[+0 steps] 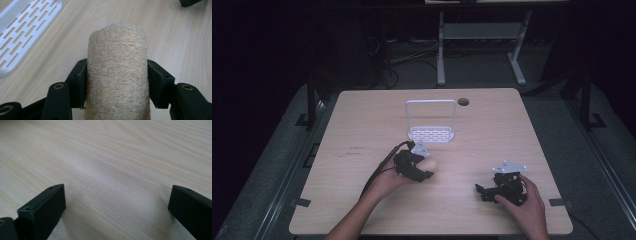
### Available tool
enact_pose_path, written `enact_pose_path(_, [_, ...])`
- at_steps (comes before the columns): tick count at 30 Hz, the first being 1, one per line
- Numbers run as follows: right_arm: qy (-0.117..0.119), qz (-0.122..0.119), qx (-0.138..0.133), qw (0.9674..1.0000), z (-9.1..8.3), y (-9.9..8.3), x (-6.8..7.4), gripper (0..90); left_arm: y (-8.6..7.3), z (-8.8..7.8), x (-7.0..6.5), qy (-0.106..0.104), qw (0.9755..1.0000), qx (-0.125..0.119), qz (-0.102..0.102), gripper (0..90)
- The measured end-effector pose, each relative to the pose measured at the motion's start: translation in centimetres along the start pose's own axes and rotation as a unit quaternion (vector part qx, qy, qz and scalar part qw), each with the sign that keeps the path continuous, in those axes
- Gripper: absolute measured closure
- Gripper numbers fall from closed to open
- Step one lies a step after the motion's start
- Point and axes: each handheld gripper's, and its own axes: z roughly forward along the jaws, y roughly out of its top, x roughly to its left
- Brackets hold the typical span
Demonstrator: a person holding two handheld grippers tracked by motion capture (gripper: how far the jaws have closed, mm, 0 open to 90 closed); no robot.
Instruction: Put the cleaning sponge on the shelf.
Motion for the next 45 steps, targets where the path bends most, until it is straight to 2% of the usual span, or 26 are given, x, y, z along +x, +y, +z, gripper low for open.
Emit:
enact_pose_path(24, [0.000,0.001,0.001,1.0000,0.0,0.0,0.0,0.9,1.8,-0.1,2.9,0.018,0.9996,-0.011,-0.021,41.4])
enact_pose_path(45, [0.000,0.000,0.000,1.0000,0.0,0.0,0.0,0.9,3.9,1.5,5.8,0.040,0.9984,-0.010,-0.038,41.4])
